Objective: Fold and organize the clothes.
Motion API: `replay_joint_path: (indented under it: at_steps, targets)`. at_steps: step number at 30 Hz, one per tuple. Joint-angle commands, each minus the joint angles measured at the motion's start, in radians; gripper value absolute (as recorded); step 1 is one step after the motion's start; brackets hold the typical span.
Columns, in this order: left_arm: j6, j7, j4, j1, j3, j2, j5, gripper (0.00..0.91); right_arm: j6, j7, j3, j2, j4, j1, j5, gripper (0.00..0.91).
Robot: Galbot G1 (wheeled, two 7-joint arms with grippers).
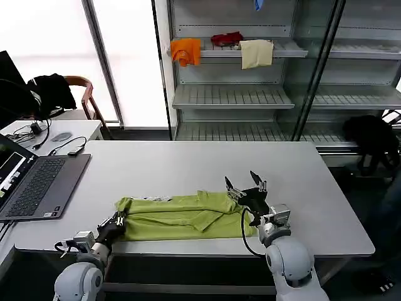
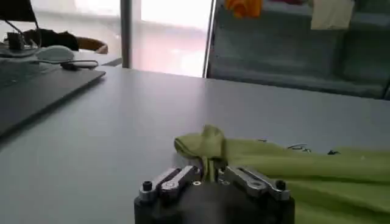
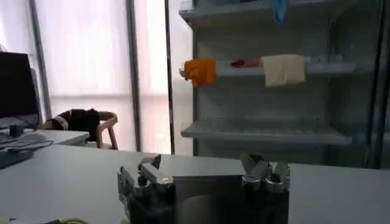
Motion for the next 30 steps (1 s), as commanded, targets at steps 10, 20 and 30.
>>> replay_joint_path:
  at_steps: [10, 20, 30]
  targets:
    - [-0.122, 0.271, 0.040, -0.053, -0.244, 0.232, 0.340, 0.000, 0.006, 0.001, 0.006, -0.004, -0.010, 0.000, -0.004, 0.907]
    - [-0.154, 0.371, 0.130, -0.107, -0.338, 0.417, 0.416, 0.000, 0.024, -0.001, -0.006, 0.004, -0.029, -0.008, -0.016, 0.907]
    - [-0.014, 0.296, -0.159, -0.059, -0.144, 0.213, 0.342, 0.010, 0.040, -0.002, 0.000, 0.008, -0.032, -0.031, -0.040, 0.907]
